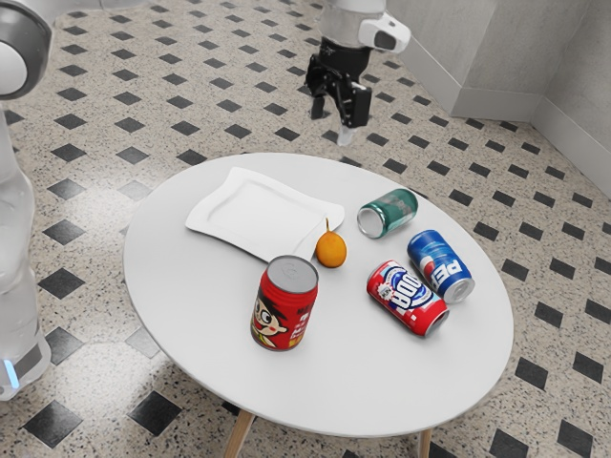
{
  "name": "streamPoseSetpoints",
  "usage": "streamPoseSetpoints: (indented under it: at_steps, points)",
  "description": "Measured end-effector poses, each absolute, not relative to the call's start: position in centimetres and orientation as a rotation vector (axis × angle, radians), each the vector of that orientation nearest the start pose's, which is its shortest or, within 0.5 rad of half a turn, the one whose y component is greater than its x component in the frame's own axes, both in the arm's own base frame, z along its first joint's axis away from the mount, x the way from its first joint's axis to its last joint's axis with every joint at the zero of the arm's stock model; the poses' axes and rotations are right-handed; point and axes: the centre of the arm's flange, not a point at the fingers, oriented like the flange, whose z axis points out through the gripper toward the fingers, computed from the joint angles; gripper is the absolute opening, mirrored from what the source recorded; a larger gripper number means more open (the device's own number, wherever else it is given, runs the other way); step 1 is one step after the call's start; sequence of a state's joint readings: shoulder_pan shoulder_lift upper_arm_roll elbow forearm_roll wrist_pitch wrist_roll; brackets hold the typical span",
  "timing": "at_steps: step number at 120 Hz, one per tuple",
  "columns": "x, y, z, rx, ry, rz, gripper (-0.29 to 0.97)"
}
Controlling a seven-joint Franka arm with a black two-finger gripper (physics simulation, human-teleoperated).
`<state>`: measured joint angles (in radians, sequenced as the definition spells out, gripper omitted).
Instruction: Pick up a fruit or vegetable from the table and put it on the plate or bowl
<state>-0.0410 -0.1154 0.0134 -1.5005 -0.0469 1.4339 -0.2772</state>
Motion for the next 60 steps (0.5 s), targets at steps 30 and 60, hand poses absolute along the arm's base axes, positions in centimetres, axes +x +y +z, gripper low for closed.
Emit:
streamPoseSetpoints:
  at_steps: [30, 60]
  points:
    - [49.4, -2.7, 70.3, -3.116, -0.700, 0.021, 0.68]
    - [51.3, -3.3, 67.7, -3.126, -0.575, 0.100, 0.68]
